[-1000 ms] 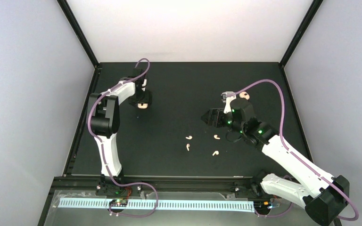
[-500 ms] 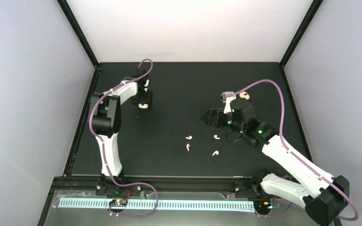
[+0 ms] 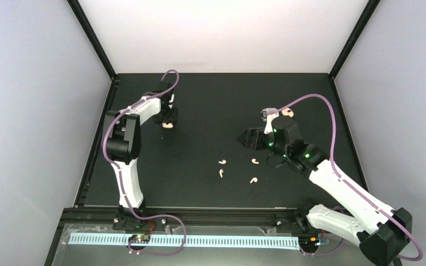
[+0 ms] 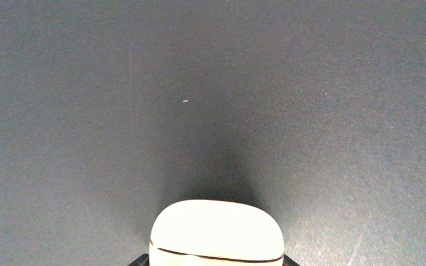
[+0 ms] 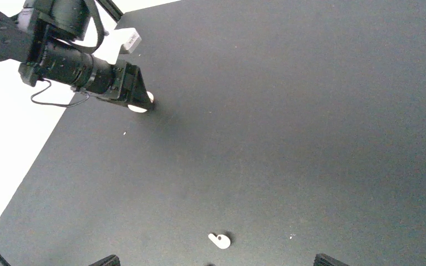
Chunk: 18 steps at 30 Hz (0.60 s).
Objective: Insert the wireless bluetooth earbuds into the charging case
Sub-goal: Pick up the charging case at the center of the board.
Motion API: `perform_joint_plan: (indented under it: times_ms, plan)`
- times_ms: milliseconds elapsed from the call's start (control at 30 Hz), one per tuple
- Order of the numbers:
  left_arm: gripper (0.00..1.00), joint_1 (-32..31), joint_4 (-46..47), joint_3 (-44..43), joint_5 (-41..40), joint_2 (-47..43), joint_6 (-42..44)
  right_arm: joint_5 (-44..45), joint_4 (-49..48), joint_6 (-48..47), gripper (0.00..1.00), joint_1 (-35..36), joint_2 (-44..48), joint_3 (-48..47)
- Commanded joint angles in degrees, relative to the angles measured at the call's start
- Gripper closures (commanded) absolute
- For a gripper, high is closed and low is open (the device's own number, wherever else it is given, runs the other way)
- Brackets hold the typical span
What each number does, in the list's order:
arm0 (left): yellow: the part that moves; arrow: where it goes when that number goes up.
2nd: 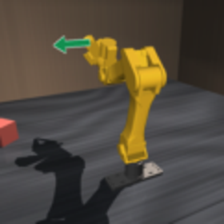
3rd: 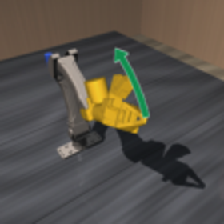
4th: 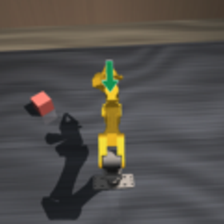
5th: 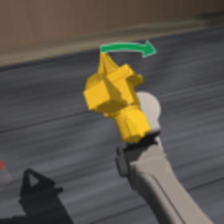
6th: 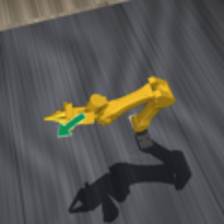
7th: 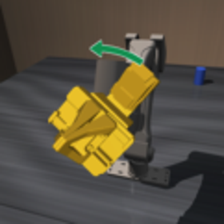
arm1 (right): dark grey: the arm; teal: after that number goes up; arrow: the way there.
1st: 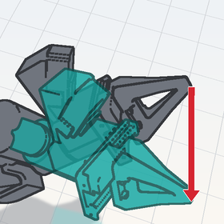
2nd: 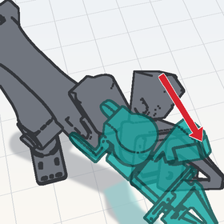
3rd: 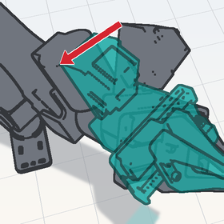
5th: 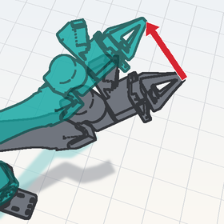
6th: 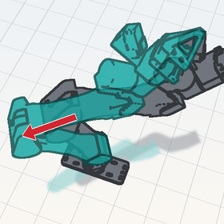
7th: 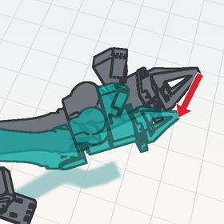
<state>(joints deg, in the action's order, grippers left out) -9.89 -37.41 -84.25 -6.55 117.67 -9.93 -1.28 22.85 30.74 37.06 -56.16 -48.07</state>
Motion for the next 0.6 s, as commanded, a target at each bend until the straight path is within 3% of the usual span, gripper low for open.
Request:
perform_joint_plan:
  times_ms: [0, 300, 400, 567]
  plan:
    - [0.69, -0.72, 1.87, 1.73, -1.73, -8.36, -1.08, 1.05, 0.69, -0.5, 0.09, 0.36, 1.4, -1.16]
    - [0.84, -5.67, 6.5, 13.58, 4.84, -29.84, -0.73, -0.04, 4.27, -0.16, 0.09, 0.37, 5.7, -5.13]
    - [0.85, -11.75, 10.01, 19.28, 7.67, -38.72, 3.62, -2.18, 7.25, -1.28, 0.09, 0.25, 5.7, -8.23]
    - [0.83, -27.89, 17.48, 28.41, 5.13, -54.02, 13.31, -11.93, 11.0, -0.83, 0.09, 0.2, 3.75, -12.83]
